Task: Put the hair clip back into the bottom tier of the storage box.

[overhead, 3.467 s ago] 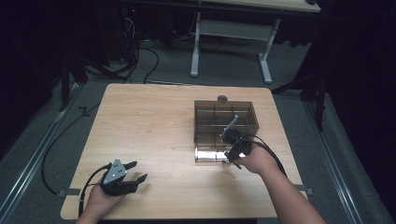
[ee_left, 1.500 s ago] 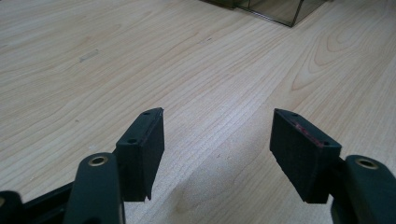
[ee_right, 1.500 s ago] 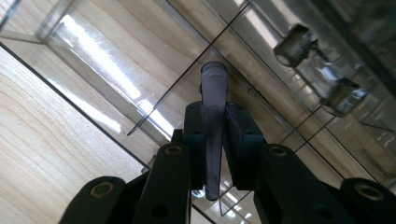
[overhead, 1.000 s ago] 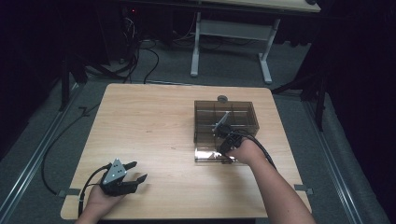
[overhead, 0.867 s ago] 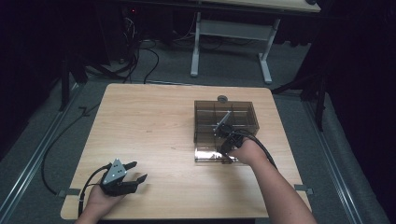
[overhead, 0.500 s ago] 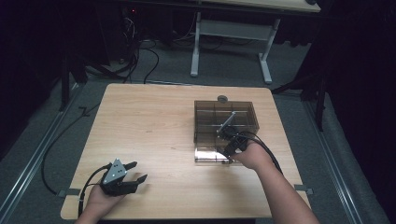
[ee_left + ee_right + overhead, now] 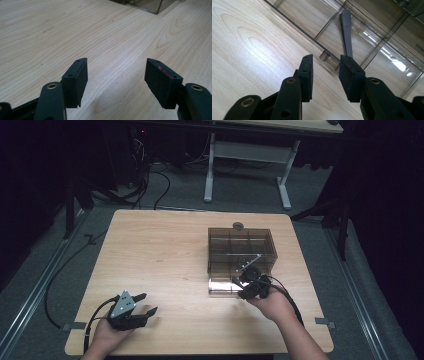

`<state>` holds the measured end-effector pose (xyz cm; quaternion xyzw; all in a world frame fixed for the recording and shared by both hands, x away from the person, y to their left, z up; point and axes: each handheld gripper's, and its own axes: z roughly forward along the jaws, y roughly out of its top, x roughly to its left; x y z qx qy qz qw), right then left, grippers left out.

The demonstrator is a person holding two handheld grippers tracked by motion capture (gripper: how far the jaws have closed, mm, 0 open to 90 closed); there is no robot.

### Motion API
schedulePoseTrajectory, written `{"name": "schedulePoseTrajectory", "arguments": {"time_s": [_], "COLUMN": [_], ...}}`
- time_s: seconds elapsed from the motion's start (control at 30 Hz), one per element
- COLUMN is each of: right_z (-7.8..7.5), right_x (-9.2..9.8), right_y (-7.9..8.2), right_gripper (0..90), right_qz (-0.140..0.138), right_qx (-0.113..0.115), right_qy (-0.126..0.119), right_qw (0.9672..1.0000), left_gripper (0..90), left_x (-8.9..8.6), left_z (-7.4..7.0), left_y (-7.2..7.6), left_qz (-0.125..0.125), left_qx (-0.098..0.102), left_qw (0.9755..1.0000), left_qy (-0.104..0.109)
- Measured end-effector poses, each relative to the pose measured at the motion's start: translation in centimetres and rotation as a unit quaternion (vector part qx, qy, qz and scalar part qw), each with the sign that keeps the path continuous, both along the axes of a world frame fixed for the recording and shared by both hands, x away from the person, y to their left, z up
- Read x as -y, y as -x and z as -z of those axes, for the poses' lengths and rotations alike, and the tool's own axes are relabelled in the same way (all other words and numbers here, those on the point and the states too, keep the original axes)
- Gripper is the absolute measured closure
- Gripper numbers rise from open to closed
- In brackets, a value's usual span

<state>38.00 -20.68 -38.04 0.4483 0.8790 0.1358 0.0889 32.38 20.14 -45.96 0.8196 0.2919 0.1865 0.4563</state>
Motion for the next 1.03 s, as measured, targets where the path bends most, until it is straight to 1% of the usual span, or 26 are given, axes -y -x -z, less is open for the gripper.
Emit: {"name": "schedulePoseTrajectory", "arguments": {"time_s": [0.03, 0.07, 0.13, 0.23, 0.3, 0.33, 0.4, 0.47, 0.5, 0.53, 0.57, 0.6, 0.63, 0.7, 0.73, 0.8, 0.83, 0.87, 0.9, 0.93, 0.97, 1.0, 1.03], "right_z": [0.2, 0.3, 0.7, 1.5, 2.1, 2.5, 3.3, 4.0, 4.4, 4.7, 5.0, 5.3, 5.6, 6.2, 6.6, 7.3, 7.5, 7.5, 7.3, 7.2, 7.3, 7.3, 7.3], "right_x": [-0.1, 0.0, 0.1, 0.3, 0.6, 0.7, 1.1, 1.4, 1.6, 1.8, 1.9, 2.1, 2.2, 2.5, 2.7, 3.0, 3.2, 3.3, 3.5, 3.7, 3.9, 4.1, 4.2], "right_y": [0.4, 0.8, 1.5, 2.6, 3.4, 3.7, 4.5, 5.2, 5.5, 6.0, 6.2, 6.6, 6.8, 7.4, 7.6, 8.1, 8.3, 8.5, 8.7, 8.8, 8.8, 8.7, 8.7], "right_gripper": [62.8, 61.8, 60.0, 57.2, 57.1, 56.9, 56.5, 56.2, 55.9, 55.7, 55.5, 55.3, 55.2, 55.1, 55.1, 55.0, 53.8, 53.8, 53.6, 53.2, 52.9, 52.3, 52.1], "right_qz": [0.006, -0.001, 0.003, 0.012, 0.016, 0.021, 0.018, 0.024, 0.023, 0.023, 0.022, 0.024, 0.024, 0.03, 0.033, 0.047, 0.056, 0.061, 0.06, 0.063, 0.069, 0.073, 0.076], "right_qx": [0.005, 0.015, 0.032, 0.065, 0.084, 0.09, 0.112, 0.131, 0.141, 0.154, 0.16, 0.171, 0.178, 0.196, 0.207, 0.227, 0.232, 0.239, 0.249, 0.25, 0.249, 0.245, 0.244], "right_qy": [-0.004, -0.009, -0.021, -0.038, -0.049, -0.06, -0.078, -0.085, -0.092, -0.104, -0.108, -0.118, -0.123, -0.138, -0.149, -0.177, -0.188, -0.192, -0.201, -0.214, -0.22, -0.223, -0.229], "right_qw": [1.0, 0.9998, 0.9992, 0.9971, 0.9951, 0.9939, 0.9905, 0.9874, 0.9854, 0.9823, 0.9809, 0.9778, 0.9761, 0.9703, 0.9662, 0.9565, 0.9529, 0.9497, 0.9455, 0.9421, 0.9406, 0.9406, 0.9394], "left_gripper": [35.5, 35.5, 35.5, 35.5, 35.5, 35.5, 35.5, 35.5, 35.5, 35.5, 35.5, 35.5, 35.5, 35.6, 35.6, 35.6, 35.6, 35.5, 35.6, 35.6, 35.6, 35.6, 35.6], "left_x": [0.0, 0.0, 0.0, 0.0, 0.0, 0.0, 0.0, 0.0, 0.0, 0.0, 0.0, 0.0, 0.0, 0.1, 0.1, 0.1, 0.1, 0.1, 0.1, 0.2, 0.2, 0.2, 0.2], "left_z": [0.0, 0.0, 0.0, 0.0, 0.0, 0.0, 0.0, 0.0, 0.0, 0.0, 0.0, 0.0, 0.0, 0.0, 0.0, 0.0, 0.0, 0.0, 0.0, 0.0, 0.0, 0.0, 0.0], "left_y": [0.0, 0.0, 0.0, 0.0, 0.0, 0.0, 0.0, 0.0, 0.0, 0.0, 0.0, 0.0, 0.0, 0.0, 0.0, 0.1, 0.1, 0.1, 0.1, 0.1, 0.1, 0.1, 0.1], "left_qz": [0.0, 0.0, 0.0, 0.0, 0.0, 0.0, 0.0, 0.0, -0.001, -0.001, -0.001, -0.001, -0.001, 0.0, 0.0, -0.001, -0.001, -0.003, -0.003, -0.003, -0.003, -0.004, -0.005], "left_qx": [0.001, 0.001, 0.0, 0.001, 0.001, 0.001, 0.001, 0.002, 0.002, 0.001, 0.001, 0.002, 0.002, 0.003, 0.004, 0.005, 0.005, 0.006, 0.006, 0.006, 0.005, 0.006, 0.005], "left_qw": [1.0, 1.0, 1.0, 1.0, 1.0, 1.0, 1.0, 1.0, 1.0, 1.0, 1.0, 1.0, 1.0, 1.0, 1.0, 1.0, 1.0, 1.0, 1.0, 1.0, 1.0, 1.0, 0.9999], "left_qy": [0.0, 0.0, 0.0, -0.001, 0.0, 0.0, 0.0, 0.0, 0.0, 0.0, 0.0, -0.001, -0.001, -0.004, -0.006, -0.007, -0.007, -0.006, -0.006, -0.006, -0.006, -0.007, -0.007]}}
